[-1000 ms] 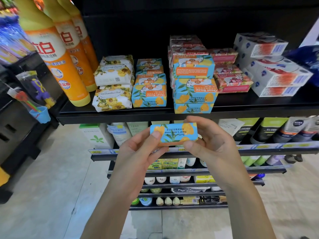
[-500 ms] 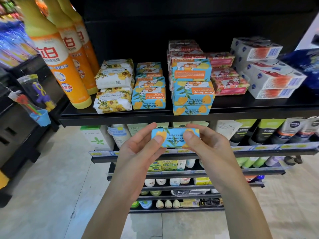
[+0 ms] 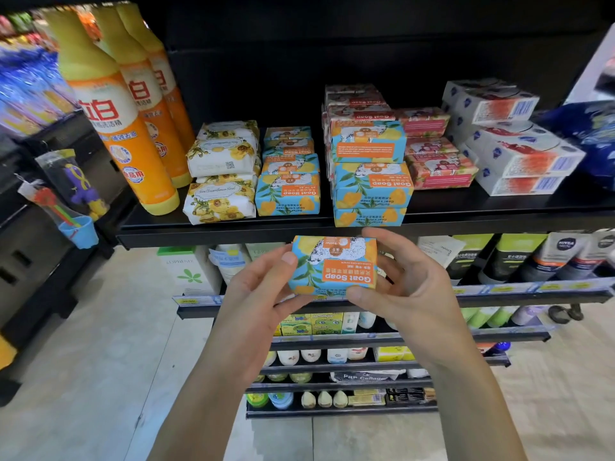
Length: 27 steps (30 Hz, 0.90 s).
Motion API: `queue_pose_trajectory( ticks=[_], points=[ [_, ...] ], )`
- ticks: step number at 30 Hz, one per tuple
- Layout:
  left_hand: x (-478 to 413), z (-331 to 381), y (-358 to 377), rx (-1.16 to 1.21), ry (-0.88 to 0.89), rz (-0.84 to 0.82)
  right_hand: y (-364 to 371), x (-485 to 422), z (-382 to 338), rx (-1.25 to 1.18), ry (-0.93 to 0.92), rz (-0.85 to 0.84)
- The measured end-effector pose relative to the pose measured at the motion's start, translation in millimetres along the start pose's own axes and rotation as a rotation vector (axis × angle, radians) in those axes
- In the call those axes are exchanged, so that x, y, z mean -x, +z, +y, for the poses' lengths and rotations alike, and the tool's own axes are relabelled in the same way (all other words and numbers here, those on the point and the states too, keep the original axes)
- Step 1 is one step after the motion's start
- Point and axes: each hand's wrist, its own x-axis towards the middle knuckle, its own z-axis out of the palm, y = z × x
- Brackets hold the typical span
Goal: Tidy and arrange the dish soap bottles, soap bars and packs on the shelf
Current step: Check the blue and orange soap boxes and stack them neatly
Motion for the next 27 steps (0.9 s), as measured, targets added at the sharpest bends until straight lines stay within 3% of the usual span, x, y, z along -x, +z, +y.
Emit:
queue_pose_trajectory(
  ticks=[5, 13, 17, 21, 25, 27],
  points=[
    [-2, -2, -1, 0.026, 0.033, 0.0, 1, 1, -1, 0.103, -0.066, -0.068],
    [-4, 0, 4, 0.001, 0.148, 0.015, 6, -2, -9, 0.734, -0.368, 0.039],
    [-9, 9, 7, -0.082, 0.254, -0.011, 7, -7, -18, 0.754, -0.442, 0.091],
    [-25, 14, 1, -0.334, 0.461, 0.107, 3, -20, -37, 0.72, -0.482, 0.147],
    [-61, -1, -27, -0.908, 0.733, 0.254, -8, -44, -60, 0.762, -0.485, 0.226],
    [-77, -10, -38, -1.087, 0.794, 0.28, -12, -57, -70, 0.79, -0.441, 0.242]
  ],
)
